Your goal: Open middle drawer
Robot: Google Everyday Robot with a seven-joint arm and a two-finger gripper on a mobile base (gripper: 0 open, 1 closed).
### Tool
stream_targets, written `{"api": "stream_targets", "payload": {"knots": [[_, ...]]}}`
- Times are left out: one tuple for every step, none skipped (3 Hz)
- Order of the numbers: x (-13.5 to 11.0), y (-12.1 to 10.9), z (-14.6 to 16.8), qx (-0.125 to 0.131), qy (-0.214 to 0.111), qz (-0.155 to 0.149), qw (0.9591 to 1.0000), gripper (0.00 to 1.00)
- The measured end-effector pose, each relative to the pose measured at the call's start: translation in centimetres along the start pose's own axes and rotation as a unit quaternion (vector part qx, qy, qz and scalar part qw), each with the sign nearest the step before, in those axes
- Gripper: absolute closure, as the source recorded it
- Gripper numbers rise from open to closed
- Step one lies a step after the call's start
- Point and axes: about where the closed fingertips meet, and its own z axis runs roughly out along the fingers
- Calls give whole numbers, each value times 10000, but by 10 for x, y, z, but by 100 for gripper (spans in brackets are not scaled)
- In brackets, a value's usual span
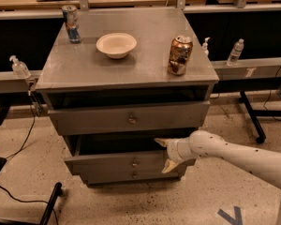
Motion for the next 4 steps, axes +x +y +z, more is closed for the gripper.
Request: {"api": "stream_targets", "payload": {"knots": [[-2, 4, 12, -121, -137, 69, 9998, 33], [-4, 15, 25, -322, -274, 209, 9989, 54], [-8, 19, 23, -413, -242, 239, 9986, 54], [-18, 23, 5, -466, -96, 253, 9985, 51]]}}
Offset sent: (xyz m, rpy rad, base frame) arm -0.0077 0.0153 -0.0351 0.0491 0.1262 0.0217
